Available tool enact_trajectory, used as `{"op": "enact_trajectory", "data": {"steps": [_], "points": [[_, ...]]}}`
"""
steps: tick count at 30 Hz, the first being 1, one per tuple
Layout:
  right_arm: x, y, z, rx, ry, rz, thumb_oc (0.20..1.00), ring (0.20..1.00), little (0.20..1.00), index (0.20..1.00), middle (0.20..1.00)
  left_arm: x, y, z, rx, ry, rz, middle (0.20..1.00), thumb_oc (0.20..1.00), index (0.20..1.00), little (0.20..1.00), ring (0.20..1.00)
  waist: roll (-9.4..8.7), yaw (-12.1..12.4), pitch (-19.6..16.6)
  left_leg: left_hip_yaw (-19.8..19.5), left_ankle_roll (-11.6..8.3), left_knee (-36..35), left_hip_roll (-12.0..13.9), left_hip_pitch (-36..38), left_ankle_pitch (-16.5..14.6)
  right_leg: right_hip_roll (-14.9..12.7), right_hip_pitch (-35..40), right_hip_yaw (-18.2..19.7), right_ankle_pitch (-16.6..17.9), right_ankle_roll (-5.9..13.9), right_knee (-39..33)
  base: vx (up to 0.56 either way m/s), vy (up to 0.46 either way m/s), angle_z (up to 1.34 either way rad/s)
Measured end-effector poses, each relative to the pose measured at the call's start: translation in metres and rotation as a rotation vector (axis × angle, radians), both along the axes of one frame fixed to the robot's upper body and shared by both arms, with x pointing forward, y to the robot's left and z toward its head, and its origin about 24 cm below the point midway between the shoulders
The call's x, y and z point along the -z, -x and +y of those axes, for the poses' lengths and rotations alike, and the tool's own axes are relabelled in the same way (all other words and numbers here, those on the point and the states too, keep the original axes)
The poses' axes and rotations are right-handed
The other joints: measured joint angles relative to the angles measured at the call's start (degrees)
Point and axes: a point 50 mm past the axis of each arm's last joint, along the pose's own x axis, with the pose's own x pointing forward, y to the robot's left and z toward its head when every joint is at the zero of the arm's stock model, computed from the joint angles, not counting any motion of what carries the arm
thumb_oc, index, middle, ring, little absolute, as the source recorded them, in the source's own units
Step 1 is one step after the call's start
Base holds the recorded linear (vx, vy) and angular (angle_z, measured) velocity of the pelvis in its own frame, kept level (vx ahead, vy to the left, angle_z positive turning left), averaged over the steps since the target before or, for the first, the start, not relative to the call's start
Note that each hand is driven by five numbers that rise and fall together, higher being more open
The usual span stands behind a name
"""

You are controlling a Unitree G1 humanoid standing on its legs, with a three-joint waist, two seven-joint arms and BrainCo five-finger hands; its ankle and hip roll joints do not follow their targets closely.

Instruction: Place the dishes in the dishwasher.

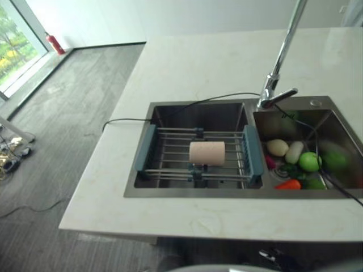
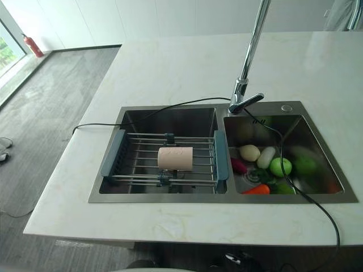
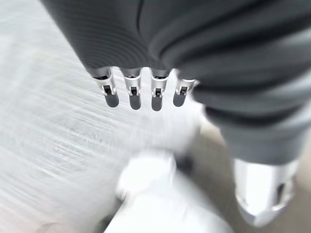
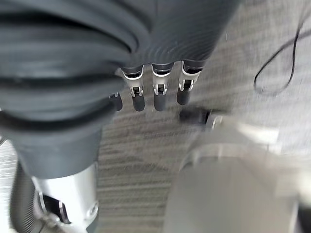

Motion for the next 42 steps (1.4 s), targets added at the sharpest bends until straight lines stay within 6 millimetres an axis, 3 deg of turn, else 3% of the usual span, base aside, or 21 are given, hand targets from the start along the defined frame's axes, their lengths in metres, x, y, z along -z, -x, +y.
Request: {"op": "enact_trajectory", "data": {"steps": [3,7,8,10,12,13,14,15,19,21,22,23,25,27,29,30,32,34,37,40,42], "points": [[-0.008,0.009,-0.023,0.027,0.058,0.013,1.000,1.000,1.000,1.000,1.000,-0.010,0.002,0.025,-0.015,-0.052,0.021,1.000,1.000,1.000,1.000,1.000,2.79,0.0,-0.5,0.0,0.16,0.0,-0.5,0.2,-0.1,-0.4,0.2,-0.1,0.2,0.71,0.0,0.00,0.035,0.00],[-0.012,0.008,-0.032,0.025,0.082,0.012,1.000,1.000,1.000,1.000,1.000,-0.028,0.003,0.062,-0.137,-0.122,-0.014,1.000,1.000,1.000,1.000,1.000,6.80,0.1,-1.8,-0.1,-0.32,0.0,-0.4,-0.1,-0.4,-0.3,-0.1,-0.1,-0.1,0.72,-0.3,0.00,0.001,0.01],[-0.014,0.007,-0.035,0.026,0.091,0.012,1.000,1.000,1.000,1.000,1.000,-0.044,0.006,0.089,-0.188,-0.190,-0.026,1.000,1.000,1.000,1.000,1.000,7.84,0.3,-2.5,-0.6,-0.36,0.0,-0.4,-0.4,-0.4,-0.3,-0.2,-0.4,-0.3,0.72,-0.4,0.00,-0.041,0.12],[-0.015,0.005,-0.037,0.045,0.089,0.006,1.000,1.000,1.000,1.000,1.000,-0.071,0.009,0.126,-0.236,-0.297,-0.040,1.000,1.000,1.000,1.000,1.000,8.23,0.4,-2.7,-1.1,-0.46,0.0,-0.4,-0.6,-0.3,-0.2,-0.2,-1.2,-0.5,0.31,-0.3,0.00,-0.043,0.15],[-0.017,0.006,-0.042,0.058,0.098,0.009,1.000,1.000,1.000,1.000,1.000,-0.108,0.015,0.167,-0.261,-0.437,-0.026,1.000,1.000,1.000,1.000,1.000,8.15,0.5,-2.7,-1.2,-0.89,0.1,-0.5,-0.7,0.0,-0.2,-0.3,-1.5,-0.5,0.31,0.0,-0.01,-0.074,0.11],[-0.019,0.007,-0.047,0.089,0.099,0.010,1.000,1.000,1.000,1.000,1.000,-0.153,0.023,0.204,-0.222,-0.616,0.023,1.000,1.000,1.000,1.000,1.000,8.71,0.8,-3.2,-1.3,-0.98,0.3,-0.7,-0.6,0.4,-0.4,-0.1,-1.4,-0.6,0.61,0.0,-0.02,-0.094,0.02],[-0.020,0.006,-0.048,0.086,0.104,0.012,1.000,1.000,1.000,1.000,1.000,-0.181,0.021,0.223,-0.195,-0.711,0.030,1.000,1.000,1.000,1.000,1.000,8.58,1.2,-3.0,-1.3,-1.02,0.4,-0.7,-0.6,0.5,-0.4,-0.1,-1.4,-0.6,0.74,0.0,-0.01,-0.082,0.04],[-0.019,0.007,-0.046,0.091,0.094,0.027,1.000,1.000,1.000,1.000,1.000,-0.222,0.015,0.245,-0.163,-0.853,0.001,1.000,1.000,1.000,1.000,1.000,7.91,2.0,-2.8,-1.3,-1.06,0.4,-0.7,-0.6,0.5,-0.2,-0.2,-1.5,-0.7,0.91,0.3,-0.01,-0.052,0.03],[-0.017,0.007,-0.041,0.104,0.074,0.028,1.000,1.000,1.000,1.000,1.000,-0.277,-0.005,0.267,-0.122,-1.064,-0.123,1.000,1.000,1.000,1.000,1.000,8.12,2.0,-2.8,-1.5,-1.09,0.4,-0.7,-0.4,0.5,-0.3,-0.1,-1.6,-1.2,1.06,0.9,0.00,-0.101,0.04],[-0.013,0.007,-0.033,0.116,0.045,0.021,1.000,1.000,1.000,1.000,1.000,-0.340,-0.037,0.277,0.016,-1.295,-0.264,1.000,1.000,1.000,1.000,1.000,6.51,2.5,-2.8,-1.5,-1.22,0.4,-0.6,-0.5,0.6,0.0,-0.3,-1.7,-1.5,0.83,1.4,0.02,-0.073,0.03],[-0.011,0.010,-0.031,0.121,0.041,0.033,1.000,1.000,1.000,1.000,1.000,-0.364,-0.062,0.275,0.075,-1.364,-0.354,1.000,1.000,1.000,1.000,1.000,6.21,2.6,-2.9,-1.7,-1.32,0.4,-0.5,-0.2,0.7,0.0,0.0,-1.8,-1.6,0.76,1.5,0.02,-0.086,0.02],[-0.008,0.013,-0.026,0.128,0.031,0.046,1.000,1.000,1.000,1.000,1.000,-0.406,-0.097,0.265,0.191,-1.475,-0.476,1.000,1.000,1.000,1.000,1.000,4.49,3.0,-2.8,-1.7,-1.35,0.4,-0.5,0.0,0.7,-0.1,0.0,-1.8,-1.8,0.73,2.1,0.02,-0.114,0.00],[-0.005,0.008,-0.018,0.126,0.009,0.034,1.000,1.000,1.000,1.000,1.000,-0.470,-0.140,0.236,0.402,-1.644,-0.653,1.000,1.000,1.000,1.000,1.000,2.51,2.0,-3.1,-1.4,-1.51,0.4,-0.4,0.2,0.5,-0.1,-0.3,-1.4,-2.5,1.22,3.2,0.02,-0.106,-0.05],[-0.002,0.011,-0.010,0.153,-0.016,0.034,1.000,1.000,1.000,1.000,1.000,-0.499,-0.196,0.183,0.682,-1.680,-0.858,1.000,1.000,1.000,1.000,1.000,1.08,1.5,-3.1,-1.0,-2.12,0.4,-0.5,0.4,-0.1,-0.5,-0.7,-1.1,-2.7,1.45,3.4,0.04,-0.063,-0.05],[0.002,0.009,-0.001,0.184,-0.046,0.025,1.000,1.000,1.000,1.000,1.000,-0.504,-0.241,0.123,0.976,-1.641,-1.028,1.000,1.000,1.000,1.000,1.000,0.37,1.4,-3.0,-0.4,-1.65,0.3,-0.6,0.4,0.3,-0.6,-1.1,-0.3,-2.4,1.79,3.5,0.02,-0.036,-0.22],[0.003,0.003,0.005,0.203,-0.069,0.003,1.000,1.000,1.000,1.000,1.000,-0.500,-0.254,0.091,1.132,-1.585,-1.149,1.000,1.000,1.000,1.000,1.000,0.14,0.8,-3.1,0.6,-1.60,0.4,-0.5,0.3,0.4,-0.6,-1.2,0.5,-1.6,1.90,3.1,0.03,-0.030,-0.35],[0.006,-0.003,0.016,0.218,-0.105,-0.016,1.000,1.000,1.000,1.000,1.000,-0.487,-0.272,0.052,1.272,-1.478,-1.309,1.000,1.000,1.000,1.000,1.000,0.38,-1.9,-3.0,1.0,-1.60,0.3,-0.6,0.3,0.4,-0.6,-1.1,1.1,-0.4,1.43,1.6,0.03,-0.025,-0.29],[0.008,-0.002,0.021,0.218,-0.120,-0.012,1.000,1.000,1.000,1.000,1.000,-0.480,-0.277,0.037,1.323,-1.427,-1.364,1.000,1.000,1.000,1.000,1.000,0.56,-2.7,-2.9,2.0,-1.59,0.4,-0.5,0.4,0.3,-0.4,-1.2,1.9,0.3,1.28,0.6,0.04,-0.018,-0.21],[0.010,0.018,0.018,0.269,-0.118,0.023,1.000,1.000,1.000,1.000,1.000,-0.463,-0.285,-0.023,1.463,-1.258,-1.612,1.000,1.000,1.000,1.000,1.000,0.56,-4.4,-2.6,3.6,-1.55,0.4,-0.1,0.7,0.3,0.1,-1.5,3.2,0.9,0.95,0.0,0.03,-0.012,-0.22],[0.011,0.021,0.018,0.266,-0.116,0.030,1.000,1.000,1.000,1.000,1.000,-0.450,-0.291,-0.045,1.475,-1.139,-1.689,1.000,1.000,1.000,1.000,1.000,-0.20,-6.7,-2.0,5.2,-1.56,0.3,0.4,1.5,0.1,0.5,-1.8,4.6,0.9,0.92,0.0,0.03,-0.011,-0.29],[0.012,0.025,0.020,0.266,-0.117,0.041,1.000,1.000,1.000,1.000,1.000,-0.435,-0.296,-0.049,1.525,-1.093,-1.624,1.000,1.000,1.000,1.000,1.000,-0.65,-7.9,-1.7,6.6,-1.78,0.3,0.9,1.7,-0.1,0.9,-2.2,6.2,1.1,0.64,0.0,0.02,-0.010,-0.38]]}}
